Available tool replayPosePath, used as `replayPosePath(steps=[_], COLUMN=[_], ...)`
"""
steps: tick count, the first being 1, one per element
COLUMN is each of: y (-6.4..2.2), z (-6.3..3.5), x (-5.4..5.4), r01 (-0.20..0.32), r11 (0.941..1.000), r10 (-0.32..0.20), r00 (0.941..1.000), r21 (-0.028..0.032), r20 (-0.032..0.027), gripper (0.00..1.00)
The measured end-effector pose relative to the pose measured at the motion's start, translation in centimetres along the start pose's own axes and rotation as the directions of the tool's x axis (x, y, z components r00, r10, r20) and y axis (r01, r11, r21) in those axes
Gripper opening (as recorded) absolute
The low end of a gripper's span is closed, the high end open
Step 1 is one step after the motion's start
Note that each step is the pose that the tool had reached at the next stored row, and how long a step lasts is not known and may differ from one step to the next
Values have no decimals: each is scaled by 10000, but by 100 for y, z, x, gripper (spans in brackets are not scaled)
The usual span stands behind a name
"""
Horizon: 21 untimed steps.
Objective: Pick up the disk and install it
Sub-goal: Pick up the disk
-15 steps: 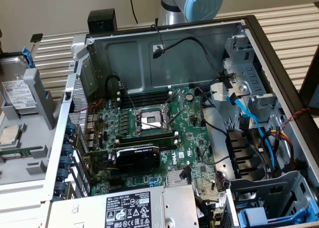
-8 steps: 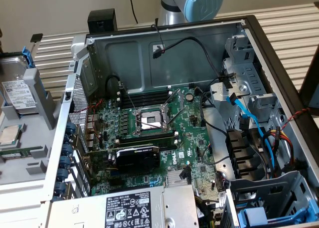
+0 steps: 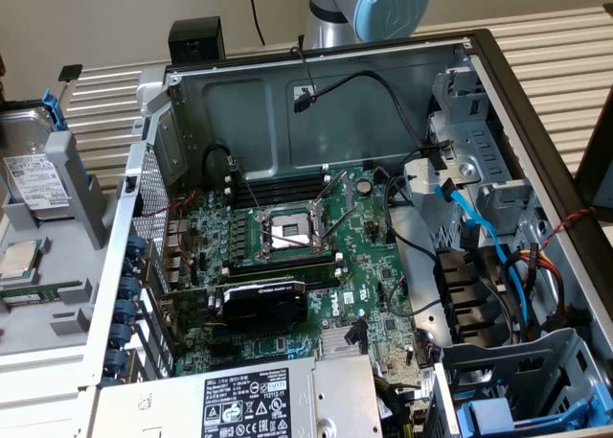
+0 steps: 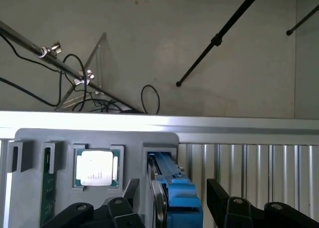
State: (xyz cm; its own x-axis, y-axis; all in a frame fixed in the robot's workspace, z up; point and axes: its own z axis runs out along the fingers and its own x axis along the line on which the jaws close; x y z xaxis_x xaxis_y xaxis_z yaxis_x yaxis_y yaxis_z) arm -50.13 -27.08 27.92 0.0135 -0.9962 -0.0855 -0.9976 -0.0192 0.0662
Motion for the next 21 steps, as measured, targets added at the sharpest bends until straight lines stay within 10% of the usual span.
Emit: replayPosePath(steps=[21], y=[-10], z=[5], x=[-54], r01=[55], r11=[10000], r10=[-56], r00=[9999], r21=[-58], r20=[-148], gripper=[56])
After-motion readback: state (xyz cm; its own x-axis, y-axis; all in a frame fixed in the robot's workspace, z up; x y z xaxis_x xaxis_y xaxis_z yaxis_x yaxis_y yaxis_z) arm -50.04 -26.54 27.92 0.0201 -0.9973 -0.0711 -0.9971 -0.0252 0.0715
